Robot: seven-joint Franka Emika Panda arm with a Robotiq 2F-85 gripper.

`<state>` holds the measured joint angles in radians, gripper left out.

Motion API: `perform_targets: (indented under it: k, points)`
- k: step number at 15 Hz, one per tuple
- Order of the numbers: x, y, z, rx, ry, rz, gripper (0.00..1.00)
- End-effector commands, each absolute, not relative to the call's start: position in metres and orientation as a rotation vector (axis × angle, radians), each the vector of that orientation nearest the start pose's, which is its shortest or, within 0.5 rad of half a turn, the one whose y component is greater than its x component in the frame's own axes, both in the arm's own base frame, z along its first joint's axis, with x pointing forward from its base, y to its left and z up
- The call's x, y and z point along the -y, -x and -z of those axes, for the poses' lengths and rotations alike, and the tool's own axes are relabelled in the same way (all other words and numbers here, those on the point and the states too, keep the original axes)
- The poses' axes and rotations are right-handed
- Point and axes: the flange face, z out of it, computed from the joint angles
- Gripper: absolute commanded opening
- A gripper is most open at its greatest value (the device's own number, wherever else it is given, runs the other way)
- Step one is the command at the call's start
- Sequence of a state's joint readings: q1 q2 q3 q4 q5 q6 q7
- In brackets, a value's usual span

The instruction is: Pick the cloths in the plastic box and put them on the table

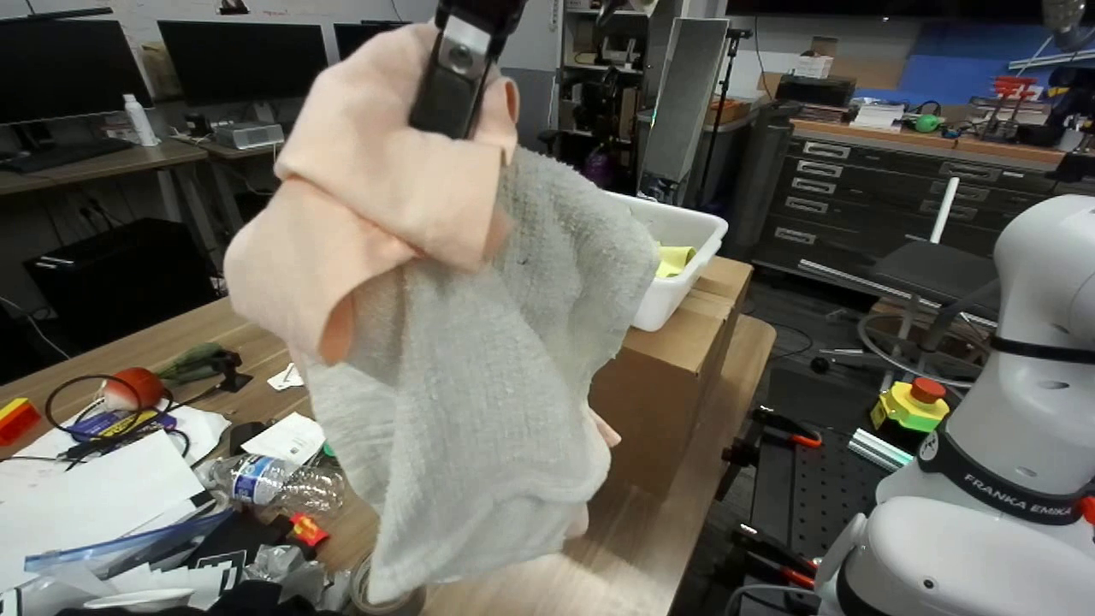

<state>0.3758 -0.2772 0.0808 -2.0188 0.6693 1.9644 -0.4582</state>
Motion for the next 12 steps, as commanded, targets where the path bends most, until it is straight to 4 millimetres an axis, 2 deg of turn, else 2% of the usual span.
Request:
perform_targets:
  k: [1, 5, 7, 10, 12]
  points:
    - [-0.262, -0.444, -0.610, 0.898, 2.370, 0.309, 0.36]
    - [-0.249, -0.452, -0.605, 0.877, 2.420, 0.348, 0.65]
    - [-0.233, -0.457, -0.601, 0.816, 2.472, 0.400, 0.80]
    - [-0.194, -0.472, -0.586, 0.654, 2.621, 0.454, 1.00]
    - [-0.163, -0.480, -0.569, 0.539, 2.708, 0.452, 1.00]
